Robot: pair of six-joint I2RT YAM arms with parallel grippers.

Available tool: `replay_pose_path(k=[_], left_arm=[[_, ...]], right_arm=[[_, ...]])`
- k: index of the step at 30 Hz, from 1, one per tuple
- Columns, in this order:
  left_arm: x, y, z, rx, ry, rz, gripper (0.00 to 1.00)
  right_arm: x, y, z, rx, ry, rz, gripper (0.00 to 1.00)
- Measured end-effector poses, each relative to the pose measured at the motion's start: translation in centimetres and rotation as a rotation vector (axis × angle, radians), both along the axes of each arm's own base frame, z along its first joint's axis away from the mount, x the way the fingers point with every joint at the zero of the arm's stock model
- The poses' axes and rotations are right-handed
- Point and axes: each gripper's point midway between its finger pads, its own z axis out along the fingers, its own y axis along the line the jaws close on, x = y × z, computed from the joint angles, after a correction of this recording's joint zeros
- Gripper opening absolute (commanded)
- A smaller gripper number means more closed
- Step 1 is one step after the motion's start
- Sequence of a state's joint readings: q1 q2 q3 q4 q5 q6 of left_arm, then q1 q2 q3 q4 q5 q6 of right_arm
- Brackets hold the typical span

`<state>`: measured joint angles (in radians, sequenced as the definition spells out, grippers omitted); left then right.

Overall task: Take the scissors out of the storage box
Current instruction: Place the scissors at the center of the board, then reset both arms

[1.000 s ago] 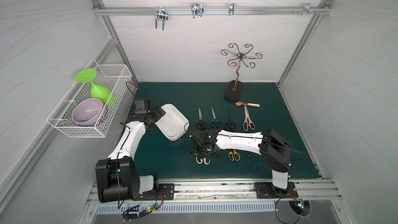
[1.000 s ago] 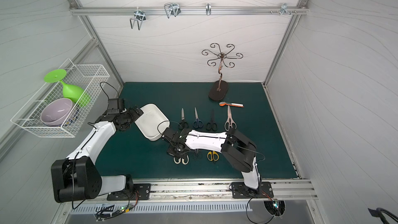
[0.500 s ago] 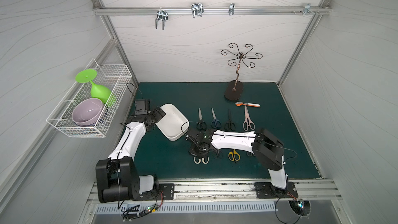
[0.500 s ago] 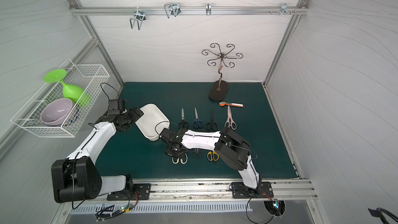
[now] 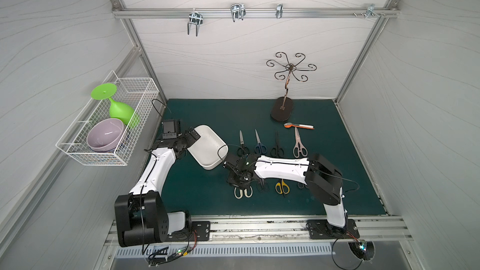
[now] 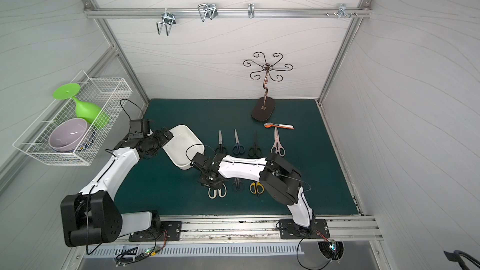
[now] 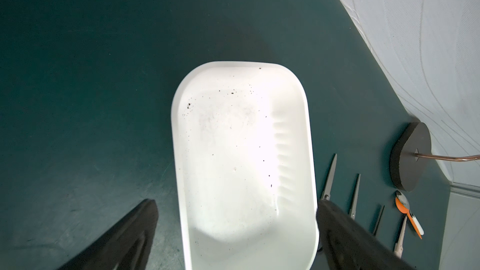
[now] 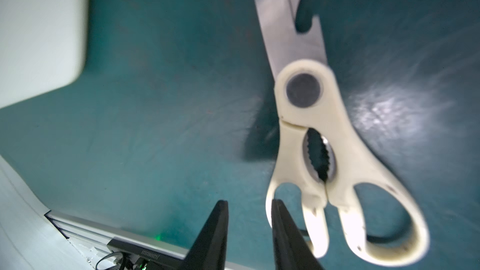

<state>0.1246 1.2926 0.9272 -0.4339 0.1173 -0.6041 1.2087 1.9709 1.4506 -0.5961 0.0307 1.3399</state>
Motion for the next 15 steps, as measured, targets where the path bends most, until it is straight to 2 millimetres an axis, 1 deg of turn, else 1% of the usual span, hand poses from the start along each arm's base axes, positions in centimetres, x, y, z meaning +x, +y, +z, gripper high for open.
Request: replay_pose_path(k=[4,6,8,9,10,12,13,14,15], left_arm=[[0.3,-0.4,0.3,0.001,-0.019,-0.039,1.00],[0.4,-0.5,0.6,0.009,-0.039,-0.057,1.00],[0.4,-0.5,0.9,0.031,-0.065,-0.074,1.00],[0.4,-0.5,1.1,0.047,-0.080,-0.081,1.00],[0.3,-0.6,1.2,0.067,-0.094,-0.094,1.00],[0.0,-0.6,1.5,0.121,-0.121,-0.117,1.00],[-0.1,-0.9,1.5,0.154,-0.132,-0.137,1.00],[-0.2,-1.2,1.5,0.186,-0.143,-0.161,1.00],[-0.1,-1.5,1.5,0.213,-0.154,-0.184,1.00]], right_arm=[[1.6,-1.5,4.4,0.055,-0.132,0.042,0.34],[2.9,-3.1,6.6,0.070,-0.225,0.079,0.37],[5.3,-5.7,8.5,0.063,-0.335,0.101,0.42],[6.5,-7.1,9.1,0.050,-0.386,0.105,0.50],[8.0,-8.8,9.6,0.030,-0.440,0.102,0.61],[10.7,-12.5,10.3,-0.026,-0.535,0.105,0.67],[12.1,-14.8,10.5,-0.061,-0.583,0.097,0.74],[13.3,-17.0,10.7,-0.093,-0.619,0.079,0.97],[14.5,-19.3,10.8,-0.126,-0.654,0.061,0.99]])
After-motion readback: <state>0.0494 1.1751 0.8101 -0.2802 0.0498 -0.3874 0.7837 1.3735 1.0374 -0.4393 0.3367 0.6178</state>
